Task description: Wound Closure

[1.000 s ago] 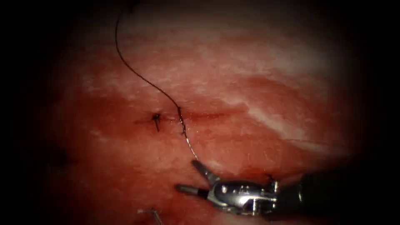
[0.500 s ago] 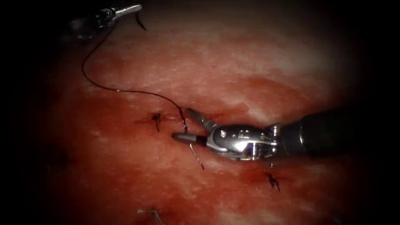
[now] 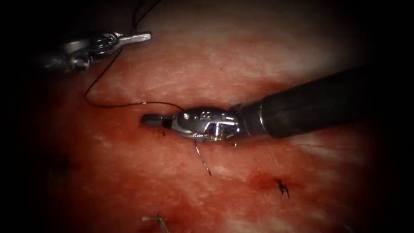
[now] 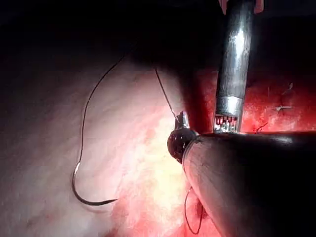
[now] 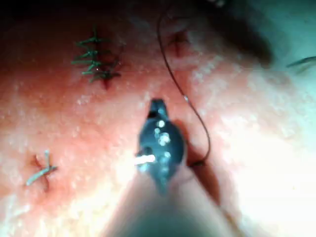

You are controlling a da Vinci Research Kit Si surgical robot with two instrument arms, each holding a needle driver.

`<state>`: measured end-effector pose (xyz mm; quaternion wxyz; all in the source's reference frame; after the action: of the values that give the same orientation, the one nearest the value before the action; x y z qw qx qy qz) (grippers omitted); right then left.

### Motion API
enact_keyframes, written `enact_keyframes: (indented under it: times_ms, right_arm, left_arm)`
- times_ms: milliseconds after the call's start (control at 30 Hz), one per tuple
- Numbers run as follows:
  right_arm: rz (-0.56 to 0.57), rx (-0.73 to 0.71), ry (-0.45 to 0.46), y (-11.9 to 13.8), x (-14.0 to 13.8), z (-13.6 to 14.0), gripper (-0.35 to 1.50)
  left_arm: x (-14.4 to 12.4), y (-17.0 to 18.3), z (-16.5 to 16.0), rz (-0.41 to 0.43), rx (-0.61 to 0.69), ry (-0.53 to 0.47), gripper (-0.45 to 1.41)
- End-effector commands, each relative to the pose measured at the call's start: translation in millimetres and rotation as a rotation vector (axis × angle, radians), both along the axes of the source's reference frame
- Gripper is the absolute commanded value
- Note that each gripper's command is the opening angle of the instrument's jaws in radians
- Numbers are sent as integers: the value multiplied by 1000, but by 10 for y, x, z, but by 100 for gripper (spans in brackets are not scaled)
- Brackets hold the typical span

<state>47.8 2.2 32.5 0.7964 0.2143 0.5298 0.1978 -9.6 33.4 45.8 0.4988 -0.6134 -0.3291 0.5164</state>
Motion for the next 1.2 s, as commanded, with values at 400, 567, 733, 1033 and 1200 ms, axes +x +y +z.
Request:
enact_keyframes:
  times_ms: [400,567,733,1033,1200]
  right_arm:
    - [-13,-16,0,-9,66,58,-35]
    - [32,-33,2,-8,75,65,-35]
    - [71,-43,7,-7,84,66,-35]
    - [215,-65,31,11,83,64,-35]
    - [312,-65,80,26,69,54,-35]
  left_arm:
    - [-31,-5,-40,-114,-32,-99,-45]
    - [-35,-12,-54,-169,-44,-121,-45]
    - [-41,-19,-67,-196,-58,-132,-45]
    - [-44,-47,-80,-232,-54,-173,-45]
    - [-36,-58,-79,-262,-52,-187,-45]
